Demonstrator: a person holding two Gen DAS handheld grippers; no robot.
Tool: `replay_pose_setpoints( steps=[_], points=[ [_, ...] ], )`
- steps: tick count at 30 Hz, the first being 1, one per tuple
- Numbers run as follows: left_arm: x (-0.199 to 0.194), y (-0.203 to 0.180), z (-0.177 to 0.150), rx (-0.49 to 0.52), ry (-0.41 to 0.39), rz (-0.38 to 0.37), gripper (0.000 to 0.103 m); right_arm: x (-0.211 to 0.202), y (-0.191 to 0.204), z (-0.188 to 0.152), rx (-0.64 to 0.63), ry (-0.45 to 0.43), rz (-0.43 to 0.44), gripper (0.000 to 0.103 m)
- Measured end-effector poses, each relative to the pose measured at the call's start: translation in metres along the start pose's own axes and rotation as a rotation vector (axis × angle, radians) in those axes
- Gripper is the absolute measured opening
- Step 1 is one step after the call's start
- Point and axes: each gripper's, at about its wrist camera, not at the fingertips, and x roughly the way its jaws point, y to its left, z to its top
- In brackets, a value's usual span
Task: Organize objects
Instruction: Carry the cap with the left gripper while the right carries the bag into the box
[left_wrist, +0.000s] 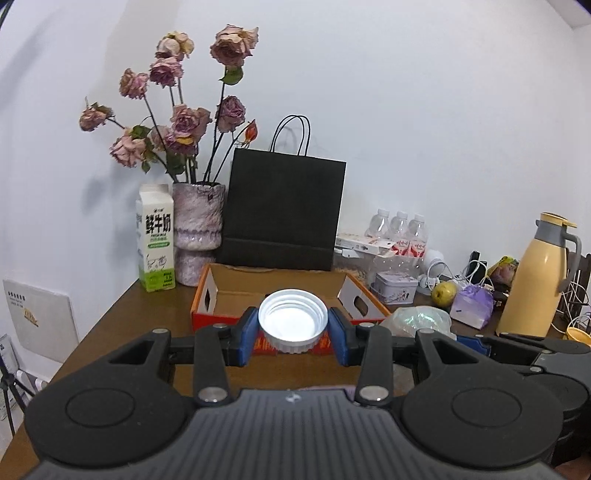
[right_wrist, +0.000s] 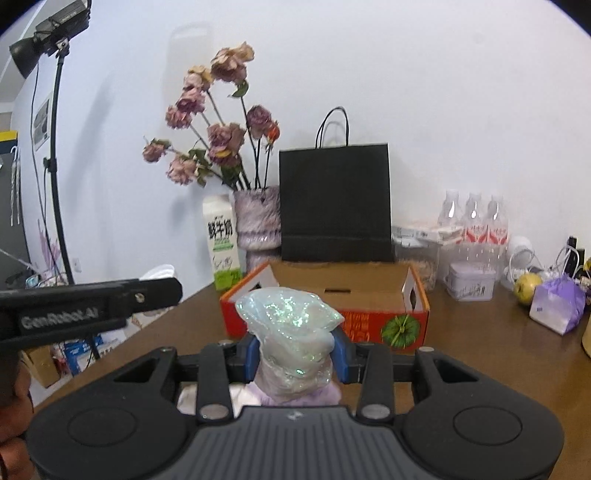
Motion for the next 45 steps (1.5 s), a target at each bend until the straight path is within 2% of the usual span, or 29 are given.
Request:
replay_pose_setpoints(
  steps=[13,17,27,34,45],
  points=[
    [0.065,-0.006,0.047,0.015,0.037,0.035,0.041,0.046,-0.018,0.051,-0.004,-0.023,-0.022,0.037],
    [0.092,-0.004,0.058,0.008,0.051,0.04,0.041,0.072,-0.025,0.062,-0.012,-0.015,-0.032,0.037],
    [0.179,0.014,0.079,-0.022,0.152,0.071,0.041,0.145,-0.044,0.086,-0.023,0.033,-0.042,0.037],
    [0.24,0.032,0.084,-0.056,0.238,0.119,0.041,0.205,-0.069,0.093,-0.016,0.111,-0.048,0.037],
    [0.316,0.052,0.072,-0.028,0.359,0.22,0.041,0.285,-0.099,0.08,0.011,0.264,-0.052,0.037]
  ],
)
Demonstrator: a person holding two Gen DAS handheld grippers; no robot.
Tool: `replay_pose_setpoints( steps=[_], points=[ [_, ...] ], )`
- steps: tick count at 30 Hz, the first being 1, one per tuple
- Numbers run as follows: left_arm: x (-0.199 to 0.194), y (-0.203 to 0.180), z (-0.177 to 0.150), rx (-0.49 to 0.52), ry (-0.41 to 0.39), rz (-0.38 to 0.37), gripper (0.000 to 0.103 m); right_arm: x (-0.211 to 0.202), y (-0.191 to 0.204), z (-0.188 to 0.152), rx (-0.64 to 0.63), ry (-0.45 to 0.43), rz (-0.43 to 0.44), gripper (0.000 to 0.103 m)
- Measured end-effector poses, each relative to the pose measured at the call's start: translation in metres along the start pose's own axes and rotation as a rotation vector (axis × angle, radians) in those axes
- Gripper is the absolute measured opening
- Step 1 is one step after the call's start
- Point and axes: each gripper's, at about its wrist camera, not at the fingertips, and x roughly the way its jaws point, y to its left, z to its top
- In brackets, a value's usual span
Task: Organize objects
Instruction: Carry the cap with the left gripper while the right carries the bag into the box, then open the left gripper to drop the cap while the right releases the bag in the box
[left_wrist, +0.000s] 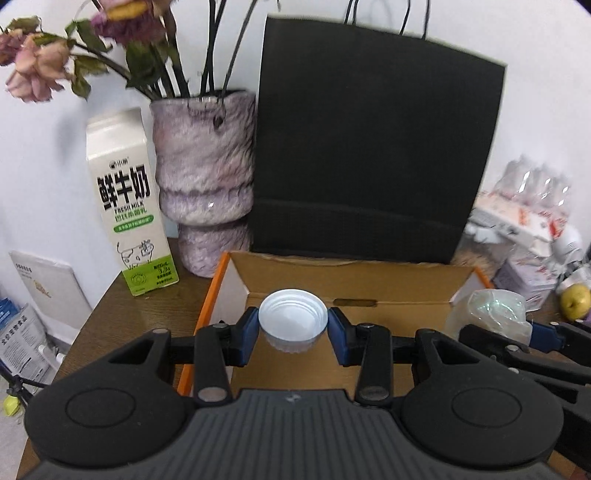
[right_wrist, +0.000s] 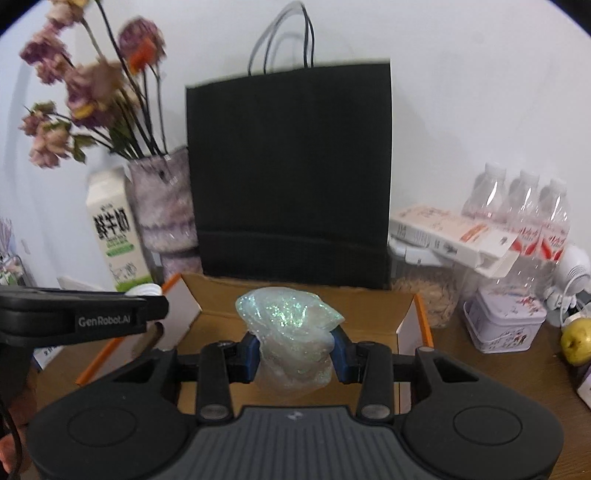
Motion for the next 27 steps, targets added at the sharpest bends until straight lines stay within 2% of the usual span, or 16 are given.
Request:
replay_pose_setpoints(
  steps=[14,20,22,24,26,27],
  points=[
    [0.051,-0.012,-0.014,0.036,0.12,0.04,0.041,0.057,-0.005,-0.019,-0.016,0.142,-0.037,0.038],
    [0.057,-0.014,-0.018,0.035,0.134,0.037,0.042,0.069,-0.008,-0.025,-0.017,0.188,-0.035,0.044],
    [0.058,-0.013,-0.019,0.042,0.132,0.039,0.049,0.071,-0.01,-0.026,-0.018,0.194,-0.032,0.047],
    [0.057,-0.014,-0.02,0.051,0.114,0.043,0.072,0.073,-0.011,-0.027,-0.018,0.195,-0.036,0.068],
    [0.053,-0.015,-0.021,0.072,0.082,0.041,0.09,0.073,-0.012,-0.029,-0.02,0.188,-0.044,0.084],
    [0.052,-0.015,-0.021,0.076,0.073,0.041,0.099,0.072,-0.012,-0.03,-0.02,0.182,-0.048,0.088]
  ],
)
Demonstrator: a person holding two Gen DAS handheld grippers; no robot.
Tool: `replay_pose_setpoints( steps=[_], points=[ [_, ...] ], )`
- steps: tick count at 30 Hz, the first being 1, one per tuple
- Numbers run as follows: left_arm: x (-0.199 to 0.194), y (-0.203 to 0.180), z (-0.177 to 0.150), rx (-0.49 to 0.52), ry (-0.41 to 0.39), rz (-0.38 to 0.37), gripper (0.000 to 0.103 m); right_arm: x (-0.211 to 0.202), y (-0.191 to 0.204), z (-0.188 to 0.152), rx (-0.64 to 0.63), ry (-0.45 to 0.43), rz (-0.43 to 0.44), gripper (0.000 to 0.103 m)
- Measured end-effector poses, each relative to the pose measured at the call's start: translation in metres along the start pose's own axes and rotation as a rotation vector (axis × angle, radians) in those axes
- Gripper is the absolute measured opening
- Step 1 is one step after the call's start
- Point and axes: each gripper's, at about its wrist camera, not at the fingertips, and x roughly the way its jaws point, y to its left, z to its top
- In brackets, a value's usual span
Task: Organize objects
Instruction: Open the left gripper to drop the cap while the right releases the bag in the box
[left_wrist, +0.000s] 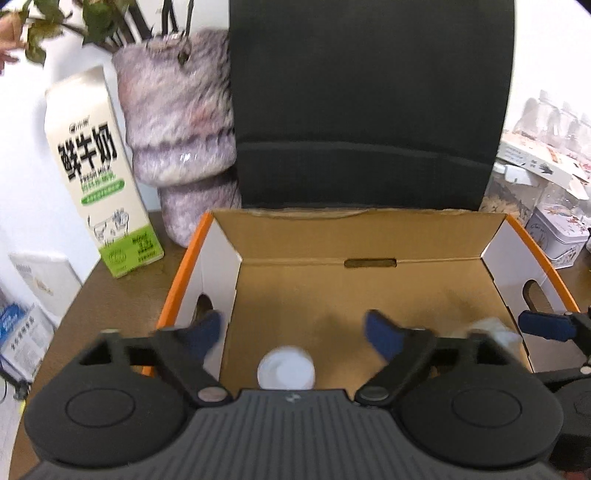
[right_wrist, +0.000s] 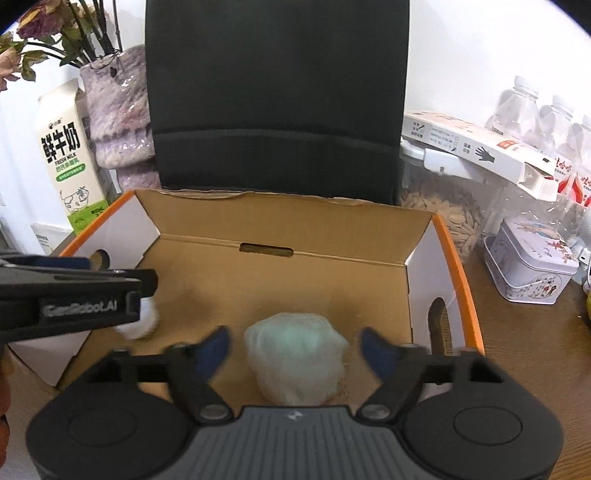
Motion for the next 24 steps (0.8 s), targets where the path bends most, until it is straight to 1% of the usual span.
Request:
replay_pose_setpoints(
  steps=[1,3,5,13,24],
  points=[
    [-0.001,0.0,0.0,-0.005,-0.007,0.002,0.103,-0.001,0.0,-0.001,0.001,-0.001,0.0,0.088],
    [-0.003,0.002,0.001,-0.023,-0.009,0.001,0.103,-0.001,-0.001,-0.002,0.007,0.0,0.008,0.094],
    [-0.004,0.004,0.001,-0.038,-0.002,-0.008,0.103,-0.003,-0.002,-0.002,0.015,-0.006,0.01,0.096],
    [-0.018,0.008,-0.003,-0.041,-0.008,0.006,0.103,-0.018,-0.004,-0.006,0.021,-0.022,0.006,0.096],
    [-0.061,0.012,-0.008,-0.045,-0.04,0.007,0.103,-0.065,0.0,-0.011,0.006,-0.077,0.001,0.097]
  ],
)
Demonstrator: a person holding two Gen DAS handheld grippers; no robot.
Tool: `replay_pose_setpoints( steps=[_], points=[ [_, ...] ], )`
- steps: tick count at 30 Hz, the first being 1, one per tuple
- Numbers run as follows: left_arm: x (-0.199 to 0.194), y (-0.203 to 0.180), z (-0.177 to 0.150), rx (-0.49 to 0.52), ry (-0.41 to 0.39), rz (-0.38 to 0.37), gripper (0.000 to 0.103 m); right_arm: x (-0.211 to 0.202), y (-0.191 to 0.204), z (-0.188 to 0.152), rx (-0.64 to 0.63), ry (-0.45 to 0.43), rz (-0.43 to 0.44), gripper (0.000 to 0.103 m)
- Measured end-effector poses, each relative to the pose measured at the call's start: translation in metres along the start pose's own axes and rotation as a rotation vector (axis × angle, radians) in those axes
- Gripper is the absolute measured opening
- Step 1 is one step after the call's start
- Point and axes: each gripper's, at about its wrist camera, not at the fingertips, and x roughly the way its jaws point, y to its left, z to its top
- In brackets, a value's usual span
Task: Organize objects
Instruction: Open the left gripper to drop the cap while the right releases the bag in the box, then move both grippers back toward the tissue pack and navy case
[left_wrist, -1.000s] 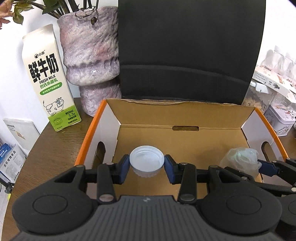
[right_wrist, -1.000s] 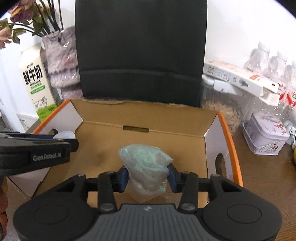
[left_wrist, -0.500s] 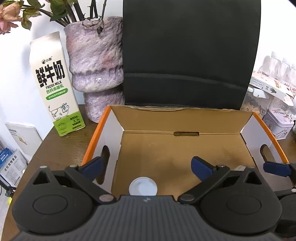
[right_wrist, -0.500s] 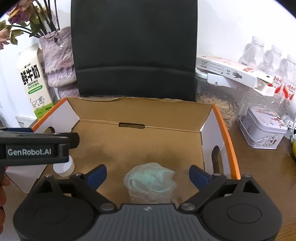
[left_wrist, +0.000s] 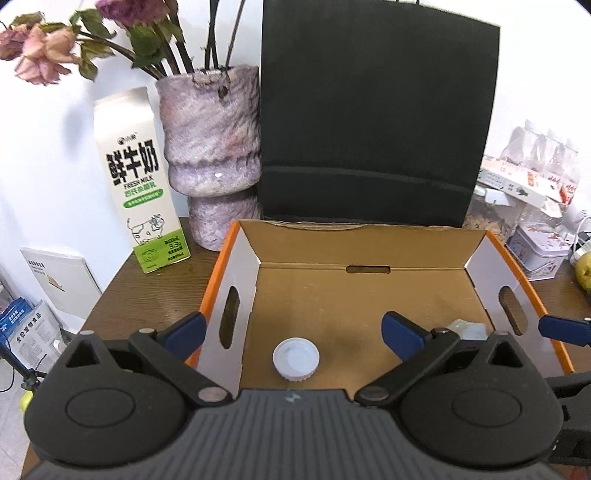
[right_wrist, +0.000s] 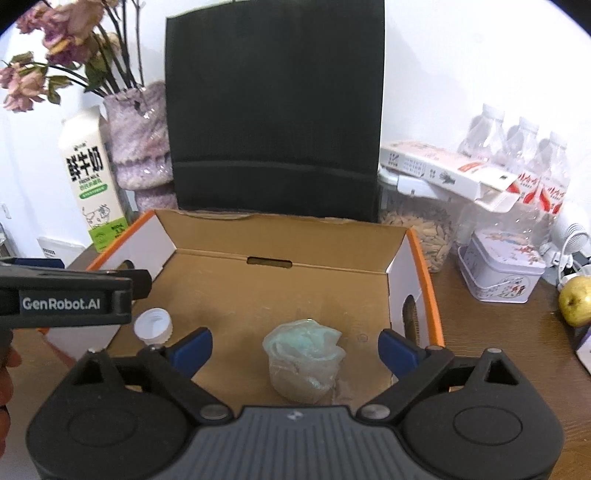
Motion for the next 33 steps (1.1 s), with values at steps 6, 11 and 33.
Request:
replay_pose_setpoints(
  steps=[6,11,33],
  points=[
    [-0.036,0.001,-0.006,0.01,-0.031,-0.001,0.103,-0.036,0.003,-0.004,-0.001,-0.039,-0.005,0.097],
    [-0.068,-0.001,-0.016,0.027,-0.054,-0.004,0.103,-0.068,0.008,-0.011,-0.01,-0.07,-0.011,0.097],
    [-0.167,0.025,-0.097,-0.004,-0.105,0.041,0.103,-0.172,0.015,-0.092,-0.064,-0.131,-0.005,0.097]
  ],
)
